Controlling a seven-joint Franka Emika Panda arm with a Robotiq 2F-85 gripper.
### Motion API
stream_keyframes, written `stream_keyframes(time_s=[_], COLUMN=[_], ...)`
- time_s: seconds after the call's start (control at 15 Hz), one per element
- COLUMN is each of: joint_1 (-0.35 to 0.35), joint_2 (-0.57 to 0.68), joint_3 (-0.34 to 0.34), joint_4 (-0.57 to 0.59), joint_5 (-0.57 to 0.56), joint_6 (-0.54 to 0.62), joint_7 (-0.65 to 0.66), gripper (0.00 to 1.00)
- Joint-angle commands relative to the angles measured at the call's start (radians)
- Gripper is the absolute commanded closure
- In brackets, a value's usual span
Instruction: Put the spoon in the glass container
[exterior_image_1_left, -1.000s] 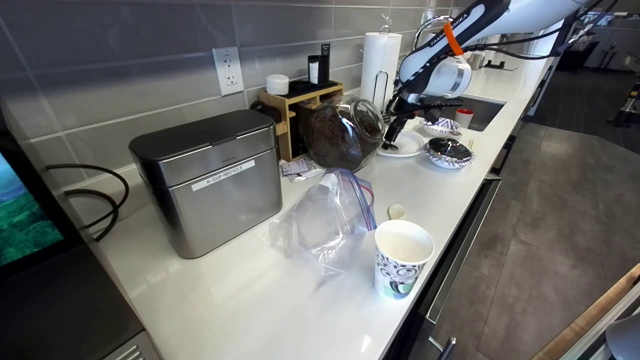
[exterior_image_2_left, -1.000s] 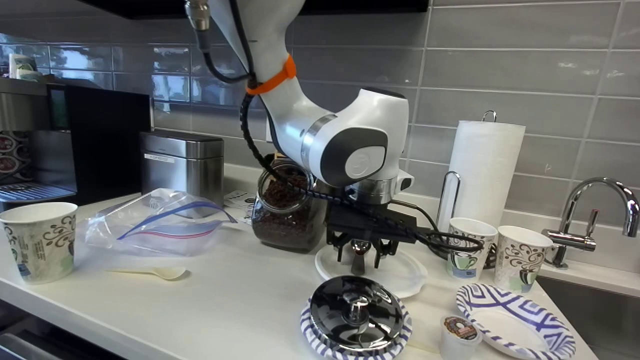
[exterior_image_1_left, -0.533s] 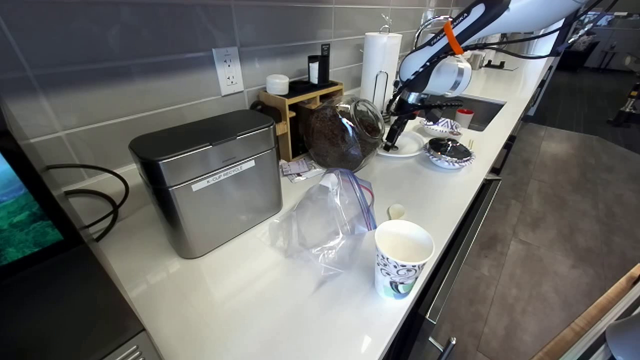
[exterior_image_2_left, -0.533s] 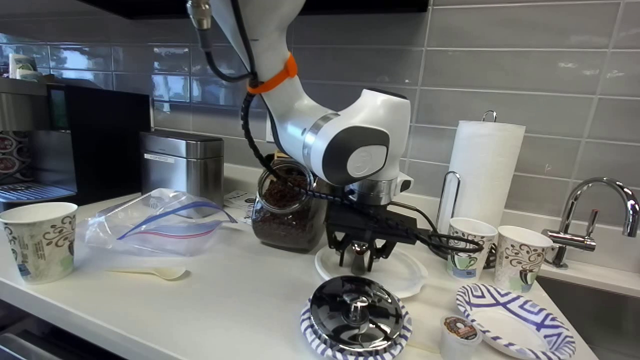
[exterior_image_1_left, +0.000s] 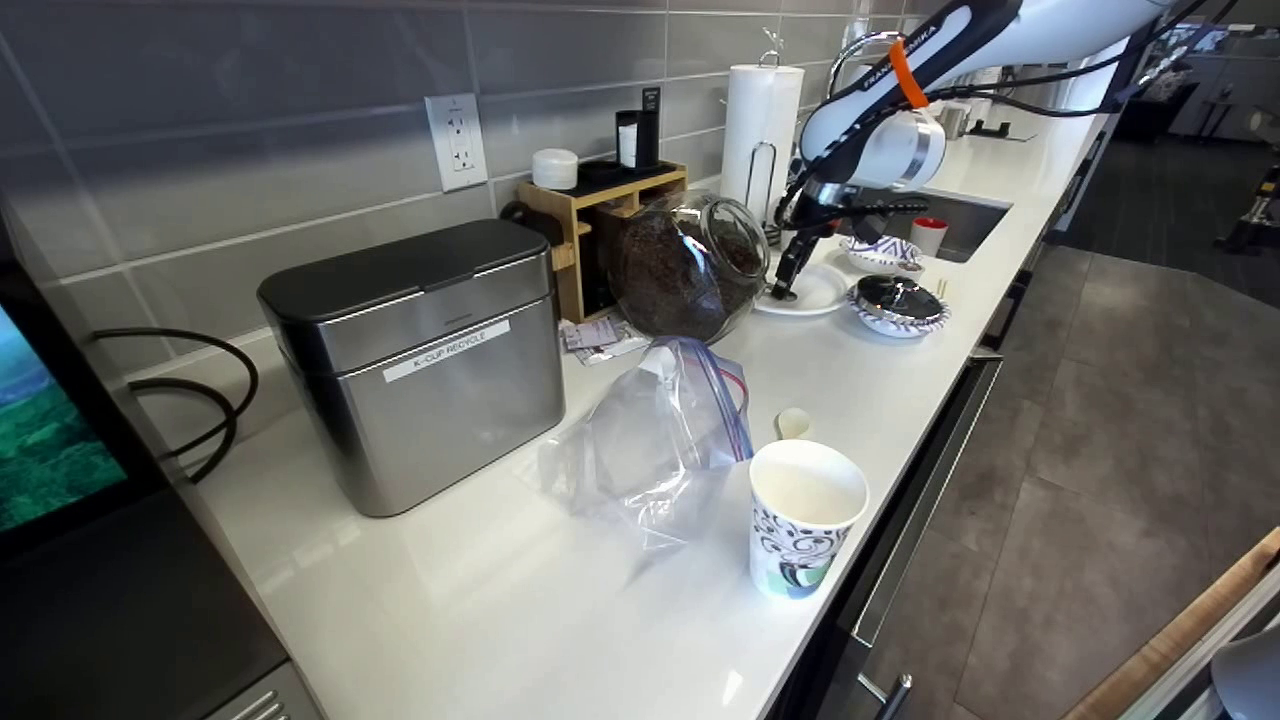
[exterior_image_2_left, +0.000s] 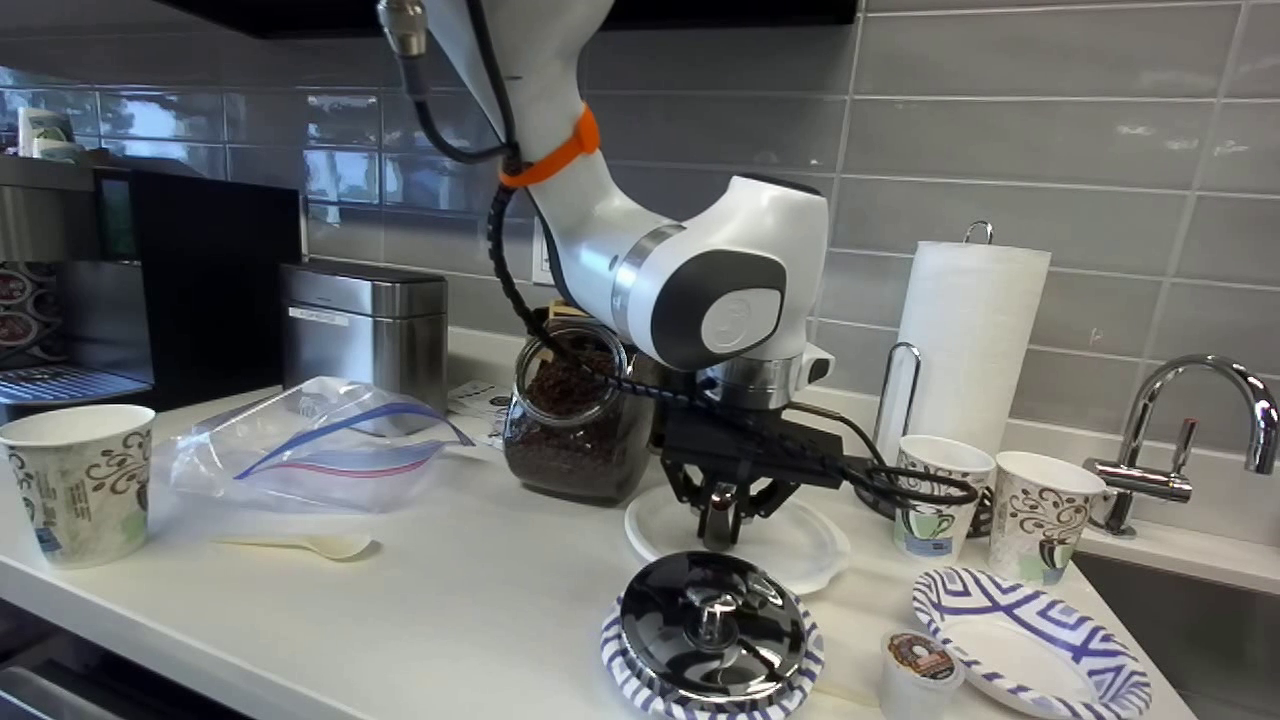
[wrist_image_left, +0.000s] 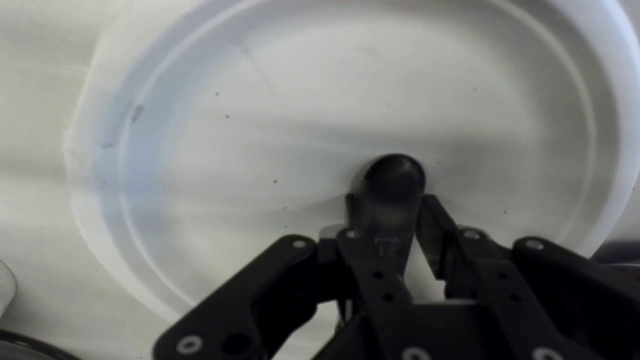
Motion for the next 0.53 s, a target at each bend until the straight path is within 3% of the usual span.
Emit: stream_keyframes(time_s=[0.0,0.47], joint_1=[-0.005,-0.027], joint_2=[0.007,-0.035], joint_3=[-0.001,0.012], joint_4=[0.014,-0.016], joint_5=[-0.009,0.009], joint_6=[-0.036,-0.025], joint_7=[-0.008,-0.034], gripper=[0.92,0.92])
